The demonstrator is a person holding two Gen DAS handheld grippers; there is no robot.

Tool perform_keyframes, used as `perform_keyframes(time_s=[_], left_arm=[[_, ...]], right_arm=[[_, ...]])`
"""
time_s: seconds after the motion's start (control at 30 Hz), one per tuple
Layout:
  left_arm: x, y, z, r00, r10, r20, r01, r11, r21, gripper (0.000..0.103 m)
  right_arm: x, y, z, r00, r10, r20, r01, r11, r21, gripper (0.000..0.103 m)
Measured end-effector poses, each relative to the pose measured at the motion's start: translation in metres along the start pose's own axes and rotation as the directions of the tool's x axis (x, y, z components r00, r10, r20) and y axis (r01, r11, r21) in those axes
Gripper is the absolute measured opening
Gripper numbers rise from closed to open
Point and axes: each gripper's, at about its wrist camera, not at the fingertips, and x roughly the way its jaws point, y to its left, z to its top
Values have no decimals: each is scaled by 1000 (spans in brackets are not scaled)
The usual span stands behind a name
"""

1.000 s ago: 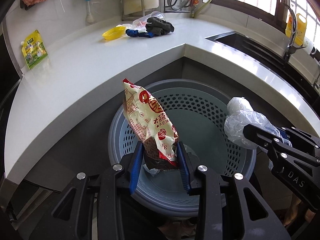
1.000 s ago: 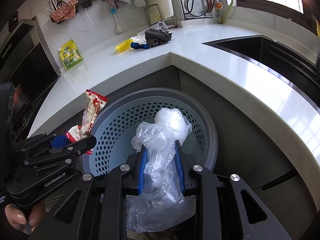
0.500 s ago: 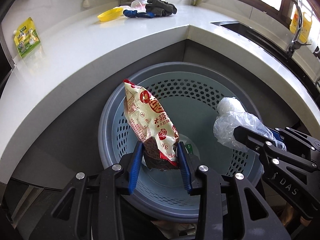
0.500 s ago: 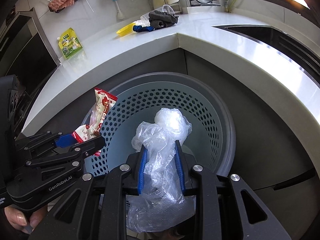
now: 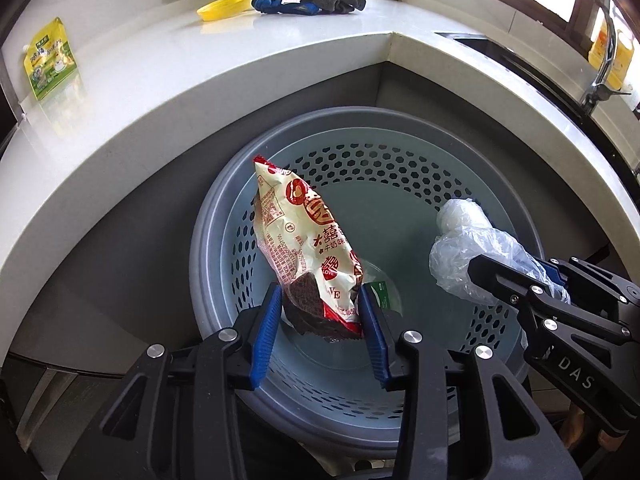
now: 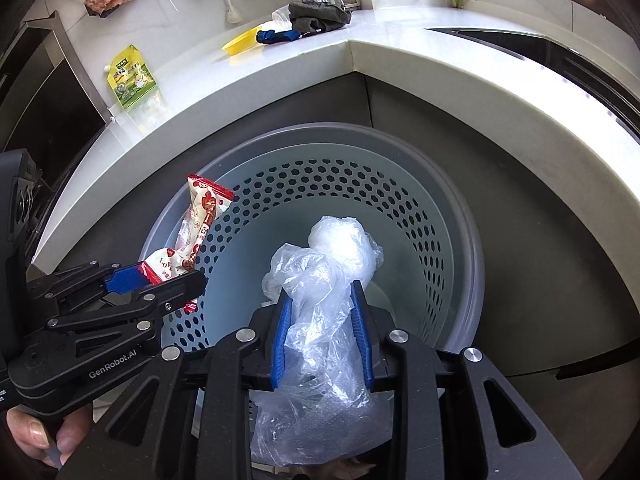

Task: Collect trash
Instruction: 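Carry wrapper and bag over the basket and open both tools to drop them, then raise both open tools from the basket toward the countertop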

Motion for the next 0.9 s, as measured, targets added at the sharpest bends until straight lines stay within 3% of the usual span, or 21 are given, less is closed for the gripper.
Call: perform_keyframes(time_s=[0.1,0.27,0.6,0.9], left_arm=[[1,2,1,1000,-2,-4,2,1000,-10,47],[0,5,1,1000,-1,3,1,1000,-18,58],[-6,9,0,1000,14,26,-13,999,-33,64],[-23,18,5,993,62,102,-56,997,-60,81]], right_arm=[[0,-1,1,1000,0,2,0,1000,2,41],[-4,-2,1,1000,0,18,0,1000,7,49],[-9,-9,0,999,1,34,-2,1000,28,53],[-24,-11,4,996,10,91,-13,999,32,63]])
